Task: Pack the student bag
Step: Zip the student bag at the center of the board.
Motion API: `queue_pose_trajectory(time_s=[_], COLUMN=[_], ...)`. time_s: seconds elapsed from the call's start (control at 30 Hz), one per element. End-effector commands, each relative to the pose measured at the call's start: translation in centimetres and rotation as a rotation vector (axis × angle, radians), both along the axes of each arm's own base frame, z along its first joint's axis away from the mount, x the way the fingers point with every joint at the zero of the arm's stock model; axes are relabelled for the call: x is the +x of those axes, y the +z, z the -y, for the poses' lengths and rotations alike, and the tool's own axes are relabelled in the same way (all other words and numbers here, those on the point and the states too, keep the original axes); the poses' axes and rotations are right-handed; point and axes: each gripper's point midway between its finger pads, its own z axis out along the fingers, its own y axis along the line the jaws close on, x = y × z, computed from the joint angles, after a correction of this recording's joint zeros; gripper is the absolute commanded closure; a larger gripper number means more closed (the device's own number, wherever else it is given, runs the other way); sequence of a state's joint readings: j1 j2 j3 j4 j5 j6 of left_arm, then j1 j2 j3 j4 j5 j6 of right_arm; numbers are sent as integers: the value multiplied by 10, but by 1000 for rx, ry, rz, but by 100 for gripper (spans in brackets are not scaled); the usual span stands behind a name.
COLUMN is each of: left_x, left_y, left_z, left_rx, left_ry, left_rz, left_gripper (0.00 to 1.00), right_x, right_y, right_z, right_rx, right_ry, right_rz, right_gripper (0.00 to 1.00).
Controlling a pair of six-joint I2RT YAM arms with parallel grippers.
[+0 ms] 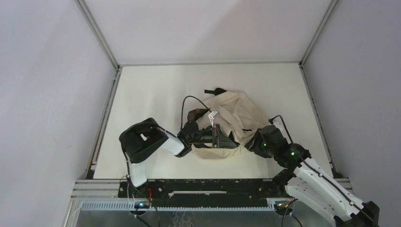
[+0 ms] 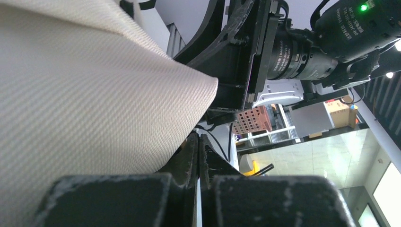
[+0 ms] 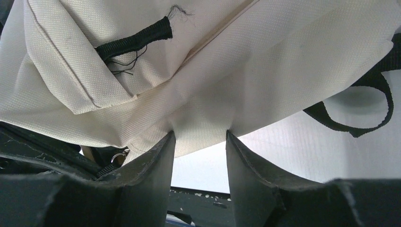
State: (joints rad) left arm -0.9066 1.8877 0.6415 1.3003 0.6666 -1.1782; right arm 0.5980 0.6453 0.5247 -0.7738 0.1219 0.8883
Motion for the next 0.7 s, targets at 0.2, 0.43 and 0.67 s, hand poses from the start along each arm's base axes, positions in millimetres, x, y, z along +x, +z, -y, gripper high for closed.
queue_pose_trajectory(time_s=[0.2,0.43,0.67], left_x=[-3,5,4], left_y=[-10,-24,-21], left_z=[-28,-39,-48], left_rx=[195,372,410], left_ry=[30,43,57], left_rz=[132,224,233], left_gripper=[100,100,100], right_x=[33,39,41], right_y=[13,34,44], right_z=[-4,-19,-46], right_rx=[-4,58,78], right_ry=[-51,6,93], right_rz=[103,180,216], right_gripper=[68,100,66])
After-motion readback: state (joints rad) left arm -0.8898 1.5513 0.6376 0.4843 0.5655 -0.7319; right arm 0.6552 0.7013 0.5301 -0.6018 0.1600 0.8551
